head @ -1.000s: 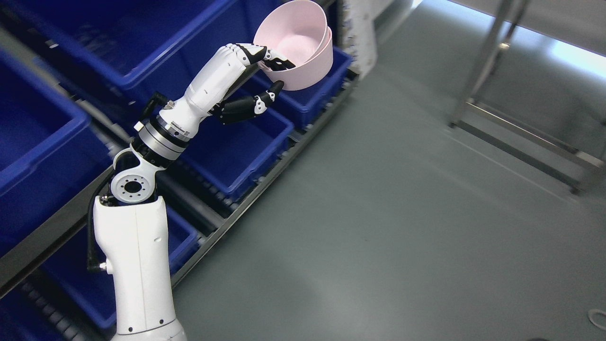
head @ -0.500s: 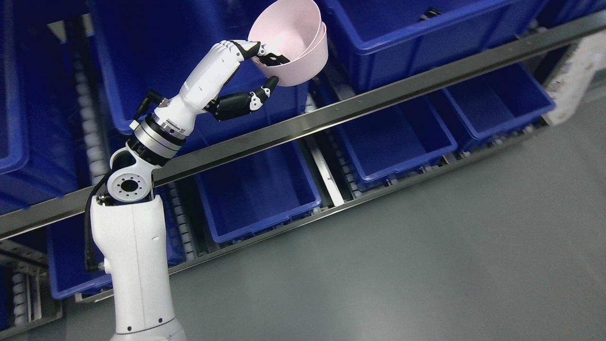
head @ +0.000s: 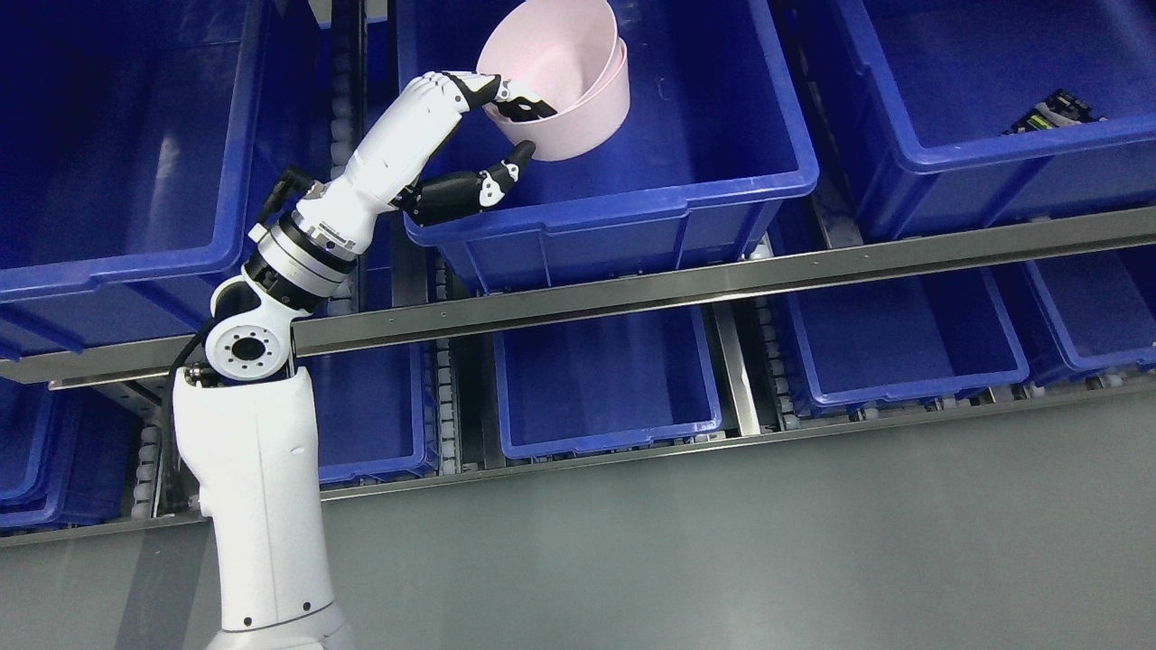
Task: Stack pink IKEA bowls on left shelf middle
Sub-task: 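Lower the stacked bowls into the blue bin and open the left hand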
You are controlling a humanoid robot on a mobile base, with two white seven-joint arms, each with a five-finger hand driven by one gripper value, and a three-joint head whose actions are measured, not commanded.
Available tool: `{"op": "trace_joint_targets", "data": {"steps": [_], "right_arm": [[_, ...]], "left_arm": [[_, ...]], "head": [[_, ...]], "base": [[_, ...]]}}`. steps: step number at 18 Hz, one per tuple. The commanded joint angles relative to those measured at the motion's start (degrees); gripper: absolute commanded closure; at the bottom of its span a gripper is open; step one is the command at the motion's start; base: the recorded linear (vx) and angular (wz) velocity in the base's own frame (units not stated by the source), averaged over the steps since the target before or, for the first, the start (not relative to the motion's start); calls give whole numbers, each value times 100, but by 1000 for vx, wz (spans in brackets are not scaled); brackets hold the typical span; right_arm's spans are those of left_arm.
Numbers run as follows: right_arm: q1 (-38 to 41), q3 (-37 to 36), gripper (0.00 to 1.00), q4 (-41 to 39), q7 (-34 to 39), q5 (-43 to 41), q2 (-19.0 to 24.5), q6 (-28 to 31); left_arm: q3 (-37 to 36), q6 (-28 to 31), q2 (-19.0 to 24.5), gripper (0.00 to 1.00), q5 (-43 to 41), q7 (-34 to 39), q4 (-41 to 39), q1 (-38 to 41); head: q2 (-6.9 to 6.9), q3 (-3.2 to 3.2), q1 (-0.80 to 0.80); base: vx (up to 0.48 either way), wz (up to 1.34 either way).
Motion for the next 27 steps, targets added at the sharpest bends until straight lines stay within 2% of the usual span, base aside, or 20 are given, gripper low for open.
{"op": "trace_joint_targets", "data": {"steps": [1, 8, 11, 14, 17, 20, 22, 25, 27], "right_arm": [[2, -26, 0, -100, 0, -9, -100, 3], [2, -26, 0, -100, 0, -9, -100, 3], [2, -26, 0, -100, 0, -9, -100, 3], [2, -26, 0, -100, 0, -9, -100, 3], [2, -26, 0, -100, 0, -9, -100, 3], [2, -26, 0, -100, 0, -9, -100, 3], [2, -26, 0, -100, 0, -9, -100, 3], [2, -26, 0, -100, 0, -9, -100, 3], [2, -26, 0, -100, 0, -9, -100, 3]], "left_arm": [[-412, 71, 100, 98, 2, 51, -5, -378], [-693, 518, 100, 97, -15, 113, 4, -740], [-1256, 931, 100, 97, -243, 95, 4, -346], [-1239, 1152, 100, 95, -437, 95, -4, -142], [-1204, 1293, 100, 64, -446, 112, 4, -125], [-1108, 1293, 100, 49, -429, 182, 92, 42], [-915, 1284, 100, 37, -385, 549, 101, -1], [-765, 1223, 100, 27, -332, 1533, 66, -115], [-756, 1179, 100, 26, -113, 1983, 22, -308]], "head": [[0, 0, 0], [0, 0, 0], [0, 0, 0], [0, 0, 0], [0, 0, 0], [0, 0, 0], [0, 0, 0], [0, 0, 0], [0, 0, 0]], "base": [[57, 180], [4, 5], [-1, -6], [0, 0], [0, 0], [0, 0], [0, 0], [0, 0], [0, 0]]}}
